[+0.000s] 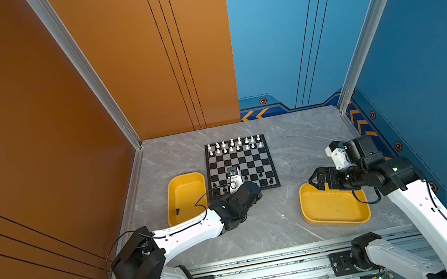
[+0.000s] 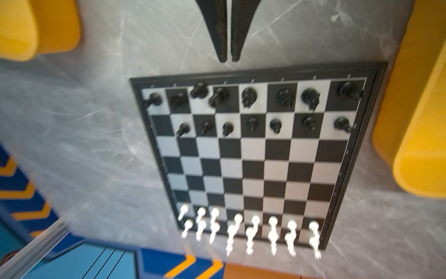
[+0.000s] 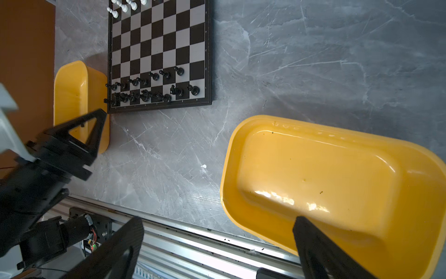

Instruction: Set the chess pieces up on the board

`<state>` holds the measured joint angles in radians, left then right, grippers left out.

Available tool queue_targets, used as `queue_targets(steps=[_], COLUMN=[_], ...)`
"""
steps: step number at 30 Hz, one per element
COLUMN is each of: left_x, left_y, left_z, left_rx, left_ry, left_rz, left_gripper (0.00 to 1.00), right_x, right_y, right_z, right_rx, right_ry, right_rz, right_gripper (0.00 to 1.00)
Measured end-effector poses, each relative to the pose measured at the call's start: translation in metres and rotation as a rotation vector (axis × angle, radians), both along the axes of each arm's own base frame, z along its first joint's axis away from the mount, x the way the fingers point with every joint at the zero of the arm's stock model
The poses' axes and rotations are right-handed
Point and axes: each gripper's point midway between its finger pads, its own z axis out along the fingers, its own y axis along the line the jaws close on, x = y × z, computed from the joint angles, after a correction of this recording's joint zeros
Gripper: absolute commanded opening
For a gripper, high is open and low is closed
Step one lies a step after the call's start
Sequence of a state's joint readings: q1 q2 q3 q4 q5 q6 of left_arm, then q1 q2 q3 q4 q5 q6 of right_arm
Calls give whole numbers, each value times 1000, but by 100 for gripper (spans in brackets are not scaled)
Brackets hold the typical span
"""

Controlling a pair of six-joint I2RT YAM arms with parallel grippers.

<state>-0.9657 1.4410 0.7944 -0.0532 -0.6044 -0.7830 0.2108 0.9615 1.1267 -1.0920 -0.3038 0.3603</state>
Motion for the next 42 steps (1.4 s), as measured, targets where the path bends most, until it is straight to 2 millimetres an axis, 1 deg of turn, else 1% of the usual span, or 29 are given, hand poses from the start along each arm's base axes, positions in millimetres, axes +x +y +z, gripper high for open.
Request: queue_targets(steps=[2,4,5,7,8,9,10,12,14,16,17,18,20,22,24,25,27,29,31,34,37,40,42], left_x=[-5,-7,-5,0,4,9,14,24,28,28,26,24,18,12,7,5,2,3,9,21,29,32,30], left_y=[8,11,12,18,24,32,42,69,103,136,153,167,204,235,255,261,267,269,271,274,273,273,273], left_z=[-20,-27,-27,-20,-13,-5,7,31,51,63,65,66,59,43,24,13,-5,-17,-22,-28,-33,-40,-46], left_rx=[10,7,-1,-25,-40,-58,-85,-125,-134,-136,-137,-136,-144,-137,-135,-130,-113,-97,-93,-79,-43,-6,14], left_ry=[42,63,66,63,56,45,31,-8,-39,-50,-48,-43,-15,45,126,173,277,361,431,511,583,653,699], left_rz=[6,9,11,27,43,58,80,136,199,269,306,339,441,530,593,615,633,640,640,630,611,593,587], left_gripper=[6,5,6,10,13,14,15,15,16,17,18,20,22,31,36,37,36,30,24,23,21,21,21], right_x=[7,14,17,24,29,34,40,51,64,76,81,84,89,91,95,99,110,123,133,140,145,149,151], right_y=[3,5,6,9,11,12,14,17,19,24,28,32,44,56,65,70,77,86,95,103,107,109,109], right_z=[-2,-5,-6,-6,-4,-3,0,5,10,14,15,14,8,-1,-9,-12,-12,-10,-7,-4,-5,-10,-12], right_rx=[13,26,35,49,60,67,73,81,86,88,83,78,58,43,33,29,18,19,26,30,33,31,31], right_ry=[8,18,22,25,24,20,12,-4,-17,-29,-33,-34,-23,-4,17,26,25,11,0,-11,-12,-2,-1], right_rz=[-3,-6,-8,-14,-15,-15,-17,-18,-20,-14,-6,4,36,62,76,83,89,93,99,106,109,106,106], right_gripper=[100,100,100,100,100,100,100,100,100,100,100,100,100,100,100,100,100,100,100,100,100,100,100])
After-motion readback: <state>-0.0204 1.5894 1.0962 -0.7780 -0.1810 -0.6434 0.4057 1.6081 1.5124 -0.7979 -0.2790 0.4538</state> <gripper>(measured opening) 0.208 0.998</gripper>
